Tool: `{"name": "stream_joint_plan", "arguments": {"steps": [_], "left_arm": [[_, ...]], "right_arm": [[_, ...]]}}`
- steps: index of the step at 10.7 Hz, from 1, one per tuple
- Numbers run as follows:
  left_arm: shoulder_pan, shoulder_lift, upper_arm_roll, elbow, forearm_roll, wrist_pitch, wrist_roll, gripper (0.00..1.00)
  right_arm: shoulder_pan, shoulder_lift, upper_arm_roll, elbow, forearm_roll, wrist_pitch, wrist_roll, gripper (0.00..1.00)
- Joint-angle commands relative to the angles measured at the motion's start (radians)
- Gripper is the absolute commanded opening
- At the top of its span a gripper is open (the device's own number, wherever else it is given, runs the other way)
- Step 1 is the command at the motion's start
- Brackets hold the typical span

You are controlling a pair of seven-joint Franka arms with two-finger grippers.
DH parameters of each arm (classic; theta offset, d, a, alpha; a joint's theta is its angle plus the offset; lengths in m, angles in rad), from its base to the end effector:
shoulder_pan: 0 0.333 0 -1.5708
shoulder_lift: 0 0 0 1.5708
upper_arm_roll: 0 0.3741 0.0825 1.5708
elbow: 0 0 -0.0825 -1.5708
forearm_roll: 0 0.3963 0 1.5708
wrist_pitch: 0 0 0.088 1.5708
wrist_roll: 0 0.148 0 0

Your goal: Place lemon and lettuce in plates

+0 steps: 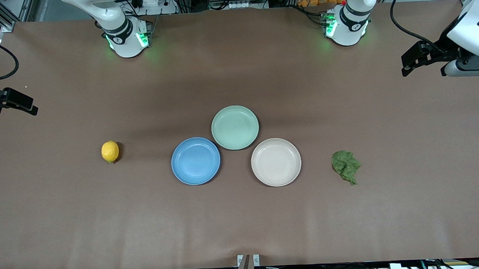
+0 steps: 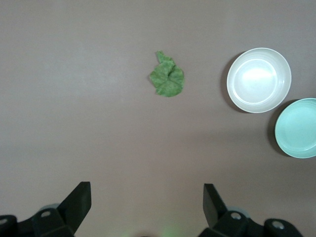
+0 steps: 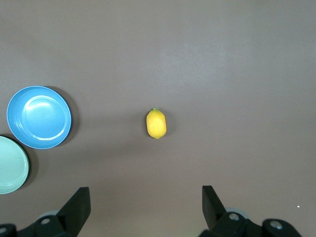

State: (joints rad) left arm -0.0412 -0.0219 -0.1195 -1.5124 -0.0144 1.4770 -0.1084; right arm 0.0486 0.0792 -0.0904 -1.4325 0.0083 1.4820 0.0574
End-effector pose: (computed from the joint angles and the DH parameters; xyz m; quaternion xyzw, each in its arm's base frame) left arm 0.5412 -0.0909 0.6736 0.9996 -0.0267 -0.0076 0.0049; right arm 0.5857 -0.0207 0.6548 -0.9987 0.0492 0.0147 0.0005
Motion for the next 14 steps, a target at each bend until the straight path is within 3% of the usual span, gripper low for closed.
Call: {"name": "stream_joint_plan", "arguments": {"steps": [1, 7, 12, 14], "left_arm": [[0.004, 0.0, 0.0, -0.021, -0.03, -0.014, 0.006, 1.0], [0.006, 0.069, 0.001, -0.138, -0.025, 0.12, 0.001, 1.0], [0.027, 0.221, 0.011, -0.117, -0.019, 0.229, -0.013, 1.0], [0.031, 0.319, 0.012, -0.068, -0.015, 0.261, -0.022, 1.0]], "right_arm": [[0.002, -0.019, -0.002, -0.017, -0.002, -0.003, 0.016, 1.0], [0.0, -0.013, 0.0, -0.042, 0.001, 0.012, 0.016, 1.0], [0.002, -0.013, 0.001, -0.176, 0.007, 0.139, 0.015, 1.0], [0.004, -0.013, 0.003, -0.254, 0.009, 0.222, 0.015, 1.0]]}}
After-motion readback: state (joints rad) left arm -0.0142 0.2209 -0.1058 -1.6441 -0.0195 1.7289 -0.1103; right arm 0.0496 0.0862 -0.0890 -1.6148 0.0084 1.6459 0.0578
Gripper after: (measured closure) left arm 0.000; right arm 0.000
